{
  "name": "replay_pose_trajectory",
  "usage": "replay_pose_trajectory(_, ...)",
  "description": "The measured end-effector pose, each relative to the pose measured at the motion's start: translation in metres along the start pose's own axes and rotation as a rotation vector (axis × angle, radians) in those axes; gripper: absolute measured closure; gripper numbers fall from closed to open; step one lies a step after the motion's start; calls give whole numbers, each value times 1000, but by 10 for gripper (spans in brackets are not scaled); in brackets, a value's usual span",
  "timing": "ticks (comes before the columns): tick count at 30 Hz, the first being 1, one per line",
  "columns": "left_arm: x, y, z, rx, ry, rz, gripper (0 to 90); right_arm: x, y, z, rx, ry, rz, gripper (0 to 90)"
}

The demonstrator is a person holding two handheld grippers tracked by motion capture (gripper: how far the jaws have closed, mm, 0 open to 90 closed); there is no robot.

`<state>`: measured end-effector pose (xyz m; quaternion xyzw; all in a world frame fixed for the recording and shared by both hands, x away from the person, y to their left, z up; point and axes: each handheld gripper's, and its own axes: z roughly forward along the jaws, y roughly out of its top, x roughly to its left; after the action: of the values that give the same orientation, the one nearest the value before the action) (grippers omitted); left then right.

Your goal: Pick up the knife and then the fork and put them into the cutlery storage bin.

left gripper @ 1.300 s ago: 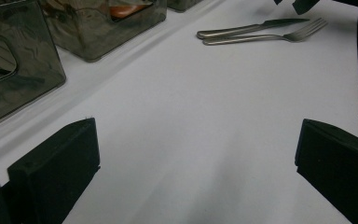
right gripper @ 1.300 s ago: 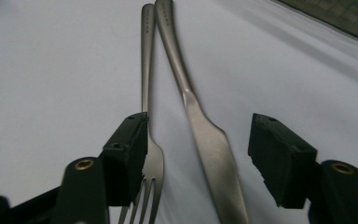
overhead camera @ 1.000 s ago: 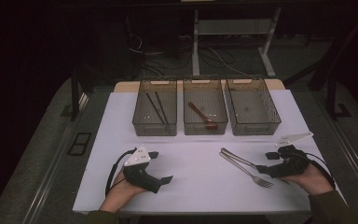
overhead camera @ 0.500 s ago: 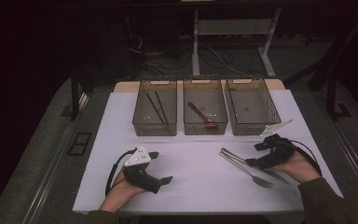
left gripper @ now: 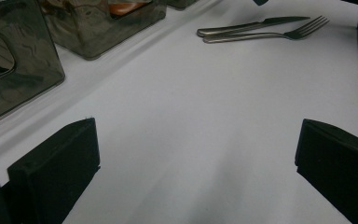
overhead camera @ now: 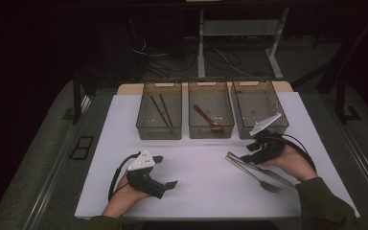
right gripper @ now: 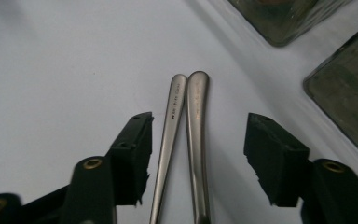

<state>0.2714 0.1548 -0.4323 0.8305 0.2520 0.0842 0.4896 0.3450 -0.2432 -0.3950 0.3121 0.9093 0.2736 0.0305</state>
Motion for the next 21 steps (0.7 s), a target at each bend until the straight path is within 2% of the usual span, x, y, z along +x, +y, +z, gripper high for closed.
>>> replay_pose_trajectory(7,0,0,0,4,-1,3,0,5,-5,5,102,-13,-30,584)
replay_pose_trajectory(21,0,0,0,7,1,5,0,6,-12,15,248,-64,-104,723)
